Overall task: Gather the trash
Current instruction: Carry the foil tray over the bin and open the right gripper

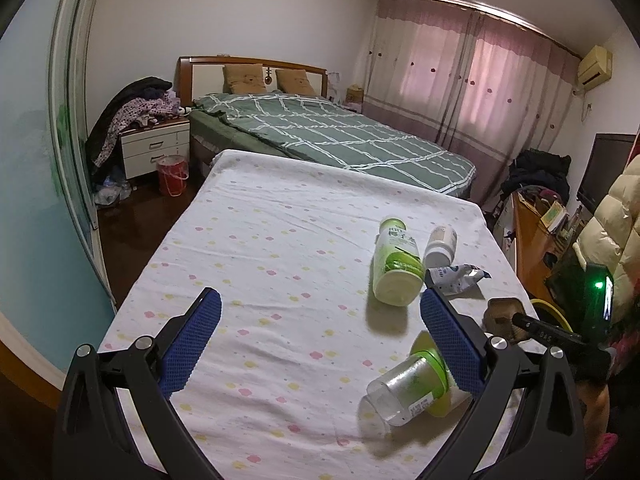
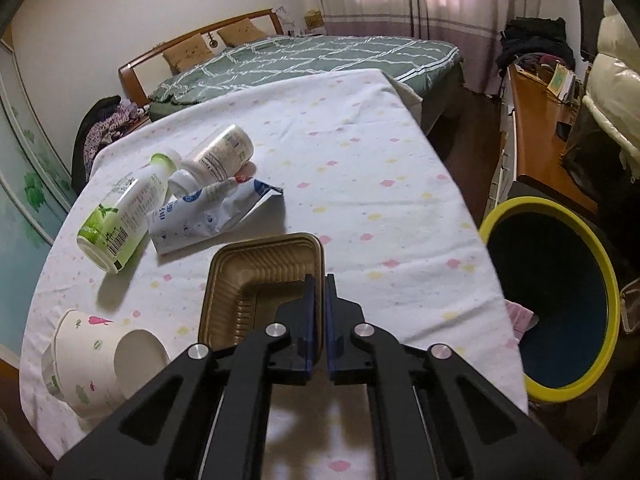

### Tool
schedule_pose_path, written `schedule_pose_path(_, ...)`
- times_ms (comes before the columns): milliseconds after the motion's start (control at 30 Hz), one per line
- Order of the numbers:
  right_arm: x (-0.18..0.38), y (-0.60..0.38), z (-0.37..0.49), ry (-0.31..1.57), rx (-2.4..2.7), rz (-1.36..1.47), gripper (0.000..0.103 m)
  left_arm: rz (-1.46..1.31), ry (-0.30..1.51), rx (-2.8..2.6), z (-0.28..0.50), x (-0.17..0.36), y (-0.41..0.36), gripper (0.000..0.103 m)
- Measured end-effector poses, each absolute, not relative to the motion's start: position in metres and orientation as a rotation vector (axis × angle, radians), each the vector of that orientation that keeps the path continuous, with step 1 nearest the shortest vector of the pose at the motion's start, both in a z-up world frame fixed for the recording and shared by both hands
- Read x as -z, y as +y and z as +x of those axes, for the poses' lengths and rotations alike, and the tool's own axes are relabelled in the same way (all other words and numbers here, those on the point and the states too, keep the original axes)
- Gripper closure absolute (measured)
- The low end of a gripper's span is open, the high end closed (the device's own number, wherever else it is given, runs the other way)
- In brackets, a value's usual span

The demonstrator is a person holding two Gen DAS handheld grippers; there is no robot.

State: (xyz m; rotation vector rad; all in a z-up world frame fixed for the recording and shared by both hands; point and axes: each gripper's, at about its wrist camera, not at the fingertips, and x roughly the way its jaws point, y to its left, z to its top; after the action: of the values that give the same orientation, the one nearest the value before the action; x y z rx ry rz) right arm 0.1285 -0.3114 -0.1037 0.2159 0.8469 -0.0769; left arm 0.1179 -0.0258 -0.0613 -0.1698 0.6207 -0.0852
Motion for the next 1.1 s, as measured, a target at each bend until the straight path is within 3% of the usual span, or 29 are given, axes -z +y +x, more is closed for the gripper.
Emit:
schedule_pose_path(967,0.118,-0.473,0.058,0.767,0.530,0.484,0.098,-0.100,0.645,0.147,0.119,0.069,-0.056,0.005)
schedule_pose_path(1100,0.118,-0.478,0.054,0.759,0.556,0.496,0.086,-0.098,0.648,0.148,0.121,0.071,-0.055,0.005)
